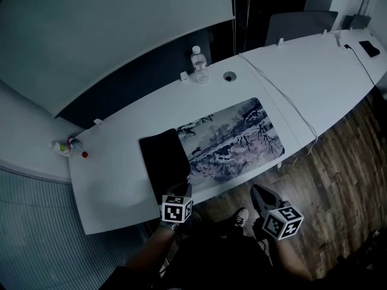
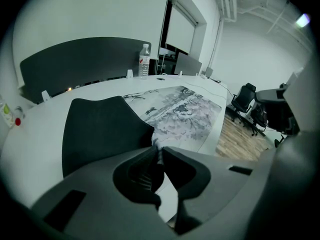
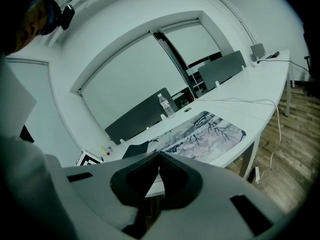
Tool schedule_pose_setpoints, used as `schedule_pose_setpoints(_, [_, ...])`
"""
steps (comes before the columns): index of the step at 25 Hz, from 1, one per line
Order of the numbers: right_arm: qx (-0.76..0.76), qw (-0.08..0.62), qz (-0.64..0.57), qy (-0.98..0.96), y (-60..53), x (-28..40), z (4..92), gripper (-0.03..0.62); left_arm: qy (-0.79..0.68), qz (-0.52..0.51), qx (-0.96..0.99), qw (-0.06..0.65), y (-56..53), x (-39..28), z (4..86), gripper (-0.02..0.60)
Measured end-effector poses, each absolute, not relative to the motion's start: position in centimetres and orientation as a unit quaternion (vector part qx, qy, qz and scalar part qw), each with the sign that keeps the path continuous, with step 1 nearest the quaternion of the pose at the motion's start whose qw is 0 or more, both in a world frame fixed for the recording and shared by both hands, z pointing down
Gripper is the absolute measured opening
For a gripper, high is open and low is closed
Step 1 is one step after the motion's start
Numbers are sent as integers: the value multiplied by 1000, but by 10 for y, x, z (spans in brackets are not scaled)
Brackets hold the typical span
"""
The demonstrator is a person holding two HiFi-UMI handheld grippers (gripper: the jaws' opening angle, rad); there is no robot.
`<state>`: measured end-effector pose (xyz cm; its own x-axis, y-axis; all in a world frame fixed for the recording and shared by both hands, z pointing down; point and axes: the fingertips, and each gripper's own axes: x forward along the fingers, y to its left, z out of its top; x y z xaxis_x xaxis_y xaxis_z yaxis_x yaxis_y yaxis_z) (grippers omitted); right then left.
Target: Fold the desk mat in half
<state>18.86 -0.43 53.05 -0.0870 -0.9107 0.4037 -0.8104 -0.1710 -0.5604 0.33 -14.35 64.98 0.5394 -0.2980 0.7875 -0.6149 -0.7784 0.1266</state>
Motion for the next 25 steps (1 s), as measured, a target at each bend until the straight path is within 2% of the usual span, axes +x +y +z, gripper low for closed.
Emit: schedule_pose_setpoints(25, [-669, 66, -351, 652, 33, 263, 534, 23, -282, 403, 849, 192, -117, 75, 650, 41])
